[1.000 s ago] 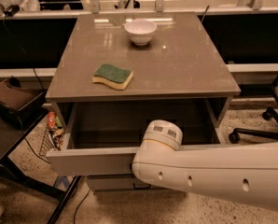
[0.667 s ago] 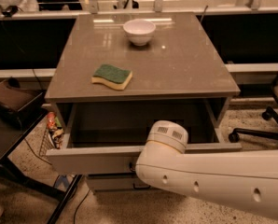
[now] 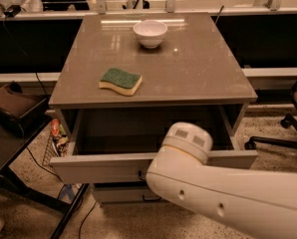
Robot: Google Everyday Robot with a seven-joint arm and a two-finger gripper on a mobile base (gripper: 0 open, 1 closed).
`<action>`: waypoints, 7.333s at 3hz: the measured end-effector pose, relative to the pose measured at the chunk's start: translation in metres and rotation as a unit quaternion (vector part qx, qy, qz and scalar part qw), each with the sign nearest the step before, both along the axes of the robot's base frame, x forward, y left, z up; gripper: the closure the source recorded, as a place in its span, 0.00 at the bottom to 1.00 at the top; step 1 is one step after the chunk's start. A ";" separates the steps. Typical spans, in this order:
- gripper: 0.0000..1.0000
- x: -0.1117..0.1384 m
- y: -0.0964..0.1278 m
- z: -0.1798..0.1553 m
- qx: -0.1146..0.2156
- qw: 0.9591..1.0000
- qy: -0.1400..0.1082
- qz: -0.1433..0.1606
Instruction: Open top drawer
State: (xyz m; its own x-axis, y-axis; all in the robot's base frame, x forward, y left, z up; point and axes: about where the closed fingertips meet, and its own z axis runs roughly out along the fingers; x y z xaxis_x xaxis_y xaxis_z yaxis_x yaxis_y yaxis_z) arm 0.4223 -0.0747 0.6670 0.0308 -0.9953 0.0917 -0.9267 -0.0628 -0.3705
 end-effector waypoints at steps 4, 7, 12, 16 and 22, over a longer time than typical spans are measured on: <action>1.00 -0.012 -0.052 0.177 -0.042 0.994 -0.102 0.002; 1.00 0.093 -0.056 0.082 0.045 0.999 -0.026 0.005; 1.00 0.080 -0.089 -0.024 0.086 0.991 0.090 -0.039; 1.00 -0.014 -0.093 -0.009 0.082 0.974 0.205 -0.043; 0.15 -0.062 -0.107 -0.023 0.108 0.966 0.223 -0.072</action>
Offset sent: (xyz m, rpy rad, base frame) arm -0.0146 -0.0744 0.2642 -0.1165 -0.3236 0.0286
